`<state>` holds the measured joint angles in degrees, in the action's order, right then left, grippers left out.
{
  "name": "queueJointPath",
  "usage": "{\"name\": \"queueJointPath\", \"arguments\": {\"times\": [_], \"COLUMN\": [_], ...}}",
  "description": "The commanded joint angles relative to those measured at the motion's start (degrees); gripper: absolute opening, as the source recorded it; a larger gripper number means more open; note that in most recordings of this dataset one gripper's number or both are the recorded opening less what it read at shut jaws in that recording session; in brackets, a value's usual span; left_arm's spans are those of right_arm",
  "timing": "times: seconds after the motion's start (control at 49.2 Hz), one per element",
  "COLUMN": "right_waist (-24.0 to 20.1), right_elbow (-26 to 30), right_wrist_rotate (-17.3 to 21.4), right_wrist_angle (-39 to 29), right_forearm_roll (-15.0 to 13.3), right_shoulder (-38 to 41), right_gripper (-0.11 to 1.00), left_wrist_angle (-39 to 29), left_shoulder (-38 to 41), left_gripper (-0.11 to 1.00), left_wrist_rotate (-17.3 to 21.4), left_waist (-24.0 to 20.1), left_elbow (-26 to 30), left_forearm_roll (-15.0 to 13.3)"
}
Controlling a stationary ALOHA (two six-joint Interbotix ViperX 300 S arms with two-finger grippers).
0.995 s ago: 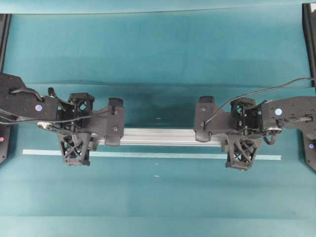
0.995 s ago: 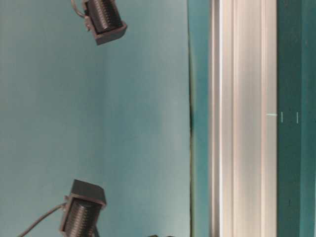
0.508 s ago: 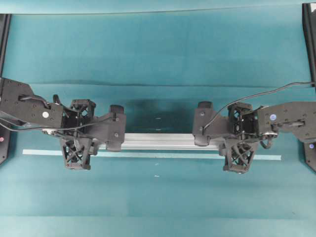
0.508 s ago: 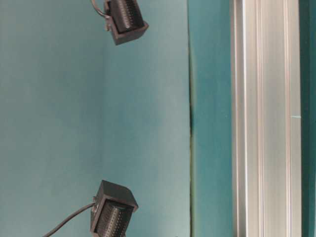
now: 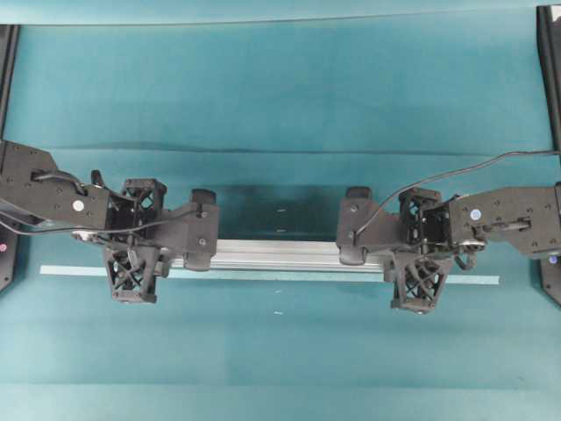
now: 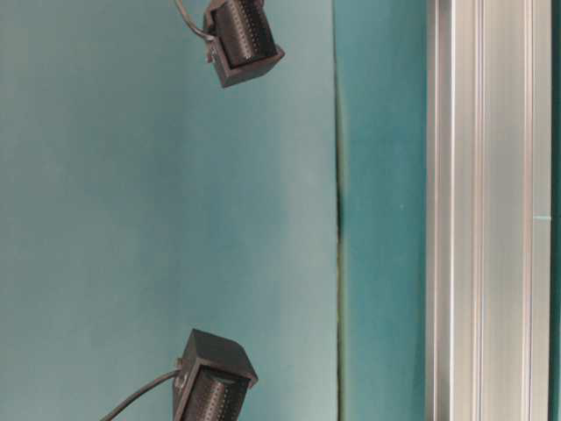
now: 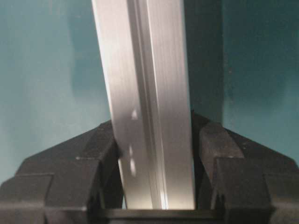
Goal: Lift the metal rail with both hands.
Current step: 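Set the rail down on the table and open both grippers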
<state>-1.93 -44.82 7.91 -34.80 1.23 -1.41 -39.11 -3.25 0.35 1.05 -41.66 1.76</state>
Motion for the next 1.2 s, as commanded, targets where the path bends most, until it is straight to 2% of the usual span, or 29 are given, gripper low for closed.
{"name": "queueJointPath", "arguments": {"times": [0.0, 0.873, 1.178], "right_waist": [-0.1, 0.0, 0.0], "right_elbow": [0.0, -0.4, -0.4], "right_wrist_rotate": [0.2, 0.2, 0.4], "right_wrist_angle": [-0.2, 1.8, 1.9], "right_forearm_roll": [0.3, 0.1, 0.1], "right_shoulder": [0.1, 3.1, 3.1], "right_gripper": [0.39, 0.39, 0.39], "left_wrist_angle": [0.0, 2.5, 6.9], "left_shoulder": [-0.3, 0.8, 0.7], "left_gripper": [0.3, 0.3, 0.3], "left_wrist_rotate": [0.1, -1.1, -1.3], "left_waist": [-0.3, 0.4, 0.4], "left_elbow": [0.3, -1.1, -1.2], "left_forearm_roll": [-0.1, -0.1, -0.1]}}
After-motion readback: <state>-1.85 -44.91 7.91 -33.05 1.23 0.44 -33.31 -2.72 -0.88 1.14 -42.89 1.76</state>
